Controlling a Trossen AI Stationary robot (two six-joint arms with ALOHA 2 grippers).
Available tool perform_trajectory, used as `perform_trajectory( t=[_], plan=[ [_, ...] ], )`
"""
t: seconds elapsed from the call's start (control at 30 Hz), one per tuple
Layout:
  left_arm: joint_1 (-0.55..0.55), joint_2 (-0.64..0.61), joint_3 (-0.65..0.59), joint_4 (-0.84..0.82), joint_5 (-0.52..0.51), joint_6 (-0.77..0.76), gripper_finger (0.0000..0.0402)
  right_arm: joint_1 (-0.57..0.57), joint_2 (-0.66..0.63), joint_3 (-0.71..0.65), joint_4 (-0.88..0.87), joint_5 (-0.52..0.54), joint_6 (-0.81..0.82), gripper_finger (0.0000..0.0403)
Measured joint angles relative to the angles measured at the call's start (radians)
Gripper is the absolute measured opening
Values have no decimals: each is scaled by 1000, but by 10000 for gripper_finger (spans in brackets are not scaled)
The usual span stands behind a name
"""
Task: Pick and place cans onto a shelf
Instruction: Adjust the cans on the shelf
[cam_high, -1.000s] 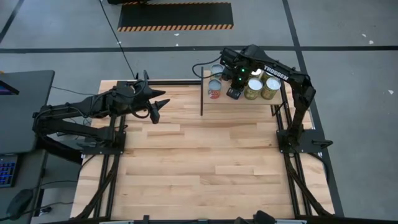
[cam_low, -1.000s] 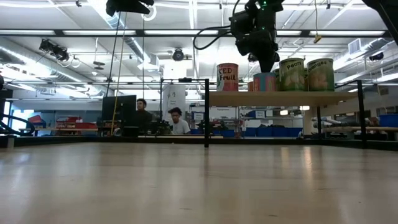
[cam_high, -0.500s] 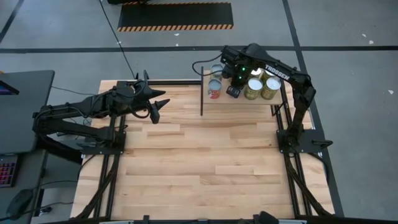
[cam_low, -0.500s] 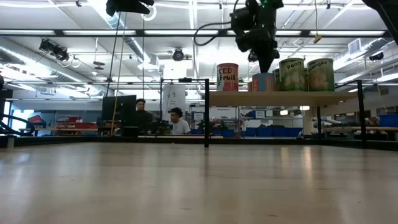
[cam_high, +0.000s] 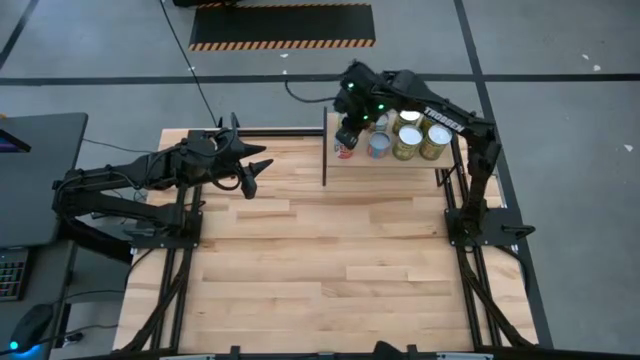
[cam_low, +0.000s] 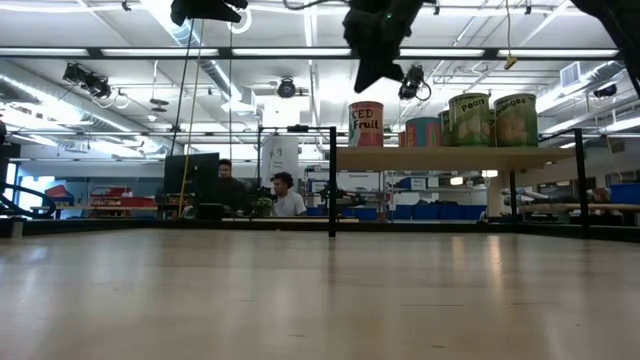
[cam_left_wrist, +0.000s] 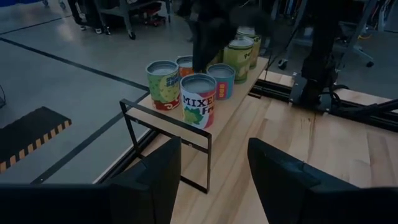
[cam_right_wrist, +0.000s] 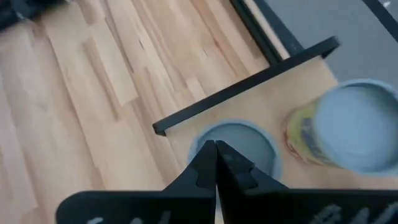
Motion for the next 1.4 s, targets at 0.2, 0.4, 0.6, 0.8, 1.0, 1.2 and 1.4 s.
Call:
perform_trajectory(
  t=[0.2,0.4,0.6,0.8,1.0,1.2,1.4],
  plan=[
    [0,-20,0,15,49,-38,192,12,54,-1,-16,12,-5,4],
    [0,-69,0,12,49,-38,192,5,60,-1,-79,66,-7,4],
    [0,-121,0,16,49,-36,192,-3,61,-1,-118,59,-1,4],
    [0,-154,0,16,48,-27,192,-4,59,0,-164,89,19,4],
    [0,-164,0,17,48,-26,192,-4,58,0,-140,90,19,4],
    [0,-163,0,16,48,-11,192,-4,60,-1,-117,85,23,4],
    [0,-170,0,16,48,-12,192,-11,60,-1,-143,98,31,4]
  ],
)
